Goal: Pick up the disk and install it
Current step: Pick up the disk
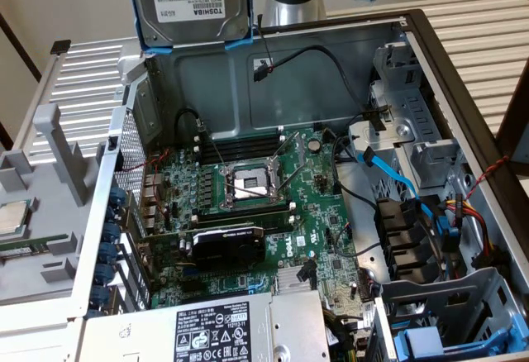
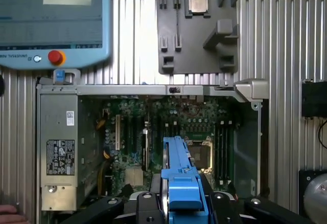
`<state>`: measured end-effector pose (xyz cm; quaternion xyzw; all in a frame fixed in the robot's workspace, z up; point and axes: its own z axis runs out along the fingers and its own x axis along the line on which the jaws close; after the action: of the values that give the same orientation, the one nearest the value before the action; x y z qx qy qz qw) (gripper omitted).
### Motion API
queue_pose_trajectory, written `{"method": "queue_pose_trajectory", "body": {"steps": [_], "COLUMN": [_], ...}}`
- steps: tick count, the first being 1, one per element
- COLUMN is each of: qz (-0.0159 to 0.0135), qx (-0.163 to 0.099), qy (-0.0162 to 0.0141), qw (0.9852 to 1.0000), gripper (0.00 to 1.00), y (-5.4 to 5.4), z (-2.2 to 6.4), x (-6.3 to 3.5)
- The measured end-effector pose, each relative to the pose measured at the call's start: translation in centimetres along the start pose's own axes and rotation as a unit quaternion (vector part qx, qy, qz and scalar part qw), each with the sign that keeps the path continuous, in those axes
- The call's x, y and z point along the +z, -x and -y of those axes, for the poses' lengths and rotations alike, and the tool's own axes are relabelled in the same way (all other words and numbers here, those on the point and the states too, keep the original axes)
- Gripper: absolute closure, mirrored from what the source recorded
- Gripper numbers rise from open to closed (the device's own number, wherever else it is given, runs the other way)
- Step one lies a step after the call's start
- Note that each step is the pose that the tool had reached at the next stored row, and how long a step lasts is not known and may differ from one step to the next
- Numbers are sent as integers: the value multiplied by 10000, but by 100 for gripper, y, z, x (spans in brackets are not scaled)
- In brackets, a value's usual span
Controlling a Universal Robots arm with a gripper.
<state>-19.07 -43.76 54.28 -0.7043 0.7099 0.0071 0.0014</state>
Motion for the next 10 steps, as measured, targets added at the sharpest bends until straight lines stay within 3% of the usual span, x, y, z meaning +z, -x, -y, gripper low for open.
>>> {"method": "queue_pose_trajectory", "body": {"steps": [10], "qz": [0], "qx": [0], "qy": [19], "qw": [10000], "gripper": [63], "y": [-241], "z": [350], "x": [-6]}}
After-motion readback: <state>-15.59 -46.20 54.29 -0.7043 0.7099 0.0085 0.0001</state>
